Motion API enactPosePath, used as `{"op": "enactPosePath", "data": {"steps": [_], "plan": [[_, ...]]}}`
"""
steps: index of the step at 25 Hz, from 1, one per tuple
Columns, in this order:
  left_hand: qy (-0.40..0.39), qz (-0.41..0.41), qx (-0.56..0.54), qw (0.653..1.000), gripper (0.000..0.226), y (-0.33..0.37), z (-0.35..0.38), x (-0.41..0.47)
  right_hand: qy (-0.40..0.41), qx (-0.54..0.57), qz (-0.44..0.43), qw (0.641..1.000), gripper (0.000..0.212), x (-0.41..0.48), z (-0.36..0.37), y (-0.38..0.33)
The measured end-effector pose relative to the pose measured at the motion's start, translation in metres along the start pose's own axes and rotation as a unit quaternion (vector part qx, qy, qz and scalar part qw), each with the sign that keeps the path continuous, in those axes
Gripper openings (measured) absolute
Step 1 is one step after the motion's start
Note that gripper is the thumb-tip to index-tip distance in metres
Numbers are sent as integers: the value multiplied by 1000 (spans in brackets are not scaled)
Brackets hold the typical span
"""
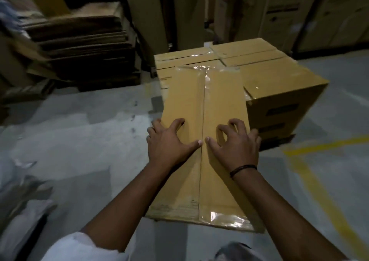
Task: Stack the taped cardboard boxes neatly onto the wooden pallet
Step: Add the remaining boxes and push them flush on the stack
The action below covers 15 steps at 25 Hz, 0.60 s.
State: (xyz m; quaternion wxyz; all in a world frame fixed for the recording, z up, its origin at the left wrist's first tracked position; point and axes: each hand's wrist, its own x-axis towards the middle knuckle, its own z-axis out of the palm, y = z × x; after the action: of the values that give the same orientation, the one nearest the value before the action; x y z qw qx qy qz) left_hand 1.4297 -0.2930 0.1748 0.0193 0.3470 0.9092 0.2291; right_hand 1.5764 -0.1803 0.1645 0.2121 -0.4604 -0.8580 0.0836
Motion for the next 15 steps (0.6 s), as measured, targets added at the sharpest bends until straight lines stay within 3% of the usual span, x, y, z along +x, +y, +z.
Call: {"op": "enactPosePath", "data": {"steps": [6, 15], "plan": [[49, -36, 9, 998, 89, -66, -29, 91, -3, 22, -59, 998, 51, 84, 50, -91], [44, -49, 50, 997, 92, -117, -28, 299, -13, 57, -48, 997, 47, 259, 148, -176]]}}
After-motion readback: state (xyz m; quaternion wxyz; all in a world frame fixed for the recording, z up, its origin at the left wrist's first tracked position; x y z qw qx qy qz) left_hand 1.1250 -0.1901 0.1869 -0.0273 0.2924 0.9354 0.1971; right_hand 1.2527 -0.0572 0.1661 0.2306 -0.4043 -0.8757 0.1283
